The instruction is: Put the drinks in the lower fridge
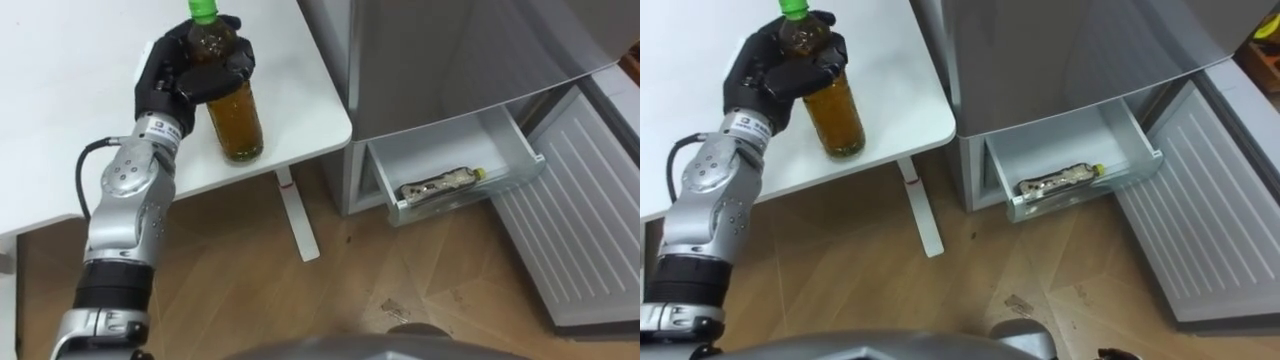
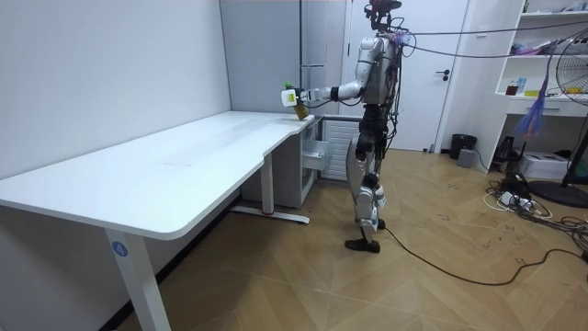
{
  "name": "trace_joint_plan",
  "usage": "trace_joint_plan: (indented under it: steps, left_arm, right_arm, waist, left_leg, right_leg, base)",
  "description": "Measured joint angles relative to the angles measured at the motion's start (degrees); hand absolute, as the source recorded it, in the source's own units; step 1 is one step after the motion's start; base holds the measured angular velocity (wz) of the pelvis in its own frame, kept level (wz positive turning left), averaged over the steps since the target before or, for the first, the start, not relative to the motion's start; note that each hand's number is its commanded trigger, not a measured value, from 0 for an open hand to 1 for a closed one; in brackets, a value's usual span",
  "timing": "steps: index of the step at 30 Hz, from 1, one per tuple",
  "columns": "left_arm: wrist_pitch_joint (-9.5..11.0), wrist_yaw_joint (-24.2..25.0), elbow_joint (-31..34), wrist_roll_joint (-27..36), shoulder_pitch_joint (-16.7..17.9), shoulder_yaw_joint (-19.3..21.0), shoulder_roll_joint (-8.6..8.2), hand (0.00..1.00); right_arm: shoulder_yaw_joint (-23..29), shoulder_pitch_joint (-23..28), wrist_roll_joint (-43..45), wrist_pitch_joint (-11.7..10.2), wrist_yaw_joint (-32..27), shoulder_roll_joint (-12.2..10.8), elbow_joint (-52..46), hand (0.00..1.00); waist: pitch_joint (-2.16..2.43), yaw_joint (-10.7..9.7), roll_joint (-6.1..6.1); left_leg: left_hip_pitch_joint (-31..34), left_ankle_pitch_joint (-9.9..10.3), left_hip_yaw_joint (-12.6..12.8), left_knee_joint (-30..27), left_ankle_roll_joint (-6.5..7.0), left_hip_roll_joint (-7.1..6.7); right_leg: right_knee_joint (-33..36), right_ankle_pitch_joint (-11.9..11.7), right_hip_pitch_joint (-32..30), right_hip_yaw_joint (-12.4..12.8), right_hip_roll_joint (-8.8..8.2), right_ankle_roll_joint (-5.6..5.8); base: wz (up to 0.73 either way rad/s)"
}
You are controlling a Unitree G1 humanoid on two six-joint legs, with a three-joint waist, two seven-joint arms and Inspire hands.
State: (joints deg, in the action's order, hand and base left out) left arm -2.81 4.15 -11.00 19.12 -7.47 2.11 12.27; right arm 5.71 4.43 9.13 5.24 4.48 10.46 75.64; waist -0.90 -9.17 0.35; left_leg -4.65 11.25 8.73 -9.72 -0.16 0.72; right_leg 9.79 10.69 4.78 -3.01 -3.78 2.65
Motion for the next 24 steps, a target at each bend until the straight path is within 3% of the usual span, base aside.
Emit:
trace_joint_plan:
  steps: [7,24]
  left_arm:
    - [-0.77,0.02,-0.25,-0.14,-0.01,-0.15,0.00,1.00]
    - [-1.03,-0.16,-0.23,-1.90,0.00,-0.17,-0.19,1.00]
  right_arm:
    - [-0.01,0.00,0.38,1.08,-0.02,-0.03,-0.02,0.00]
    - [-0.17,-0.01,0.36,1.15,0.02,-0.04,-0.02,0.00]
  waist:
    - [0.10,0.04,-0.13]
    - [0.30,0.11,0.12]
  left_leg:
    - [0.01,0.00,0.05,0.00,0.00,0.01]
    - [-0.02,0.00,0.07,-0.03,0.00,0.04]
  right_leg:
    - [0.01,0.00,0.00,0.07,0.02,0.00]
    - [0.20,-0.02,0.15,-0.16,0.02,-0.03]
  base:
    - [0.00]
    - [0.00]
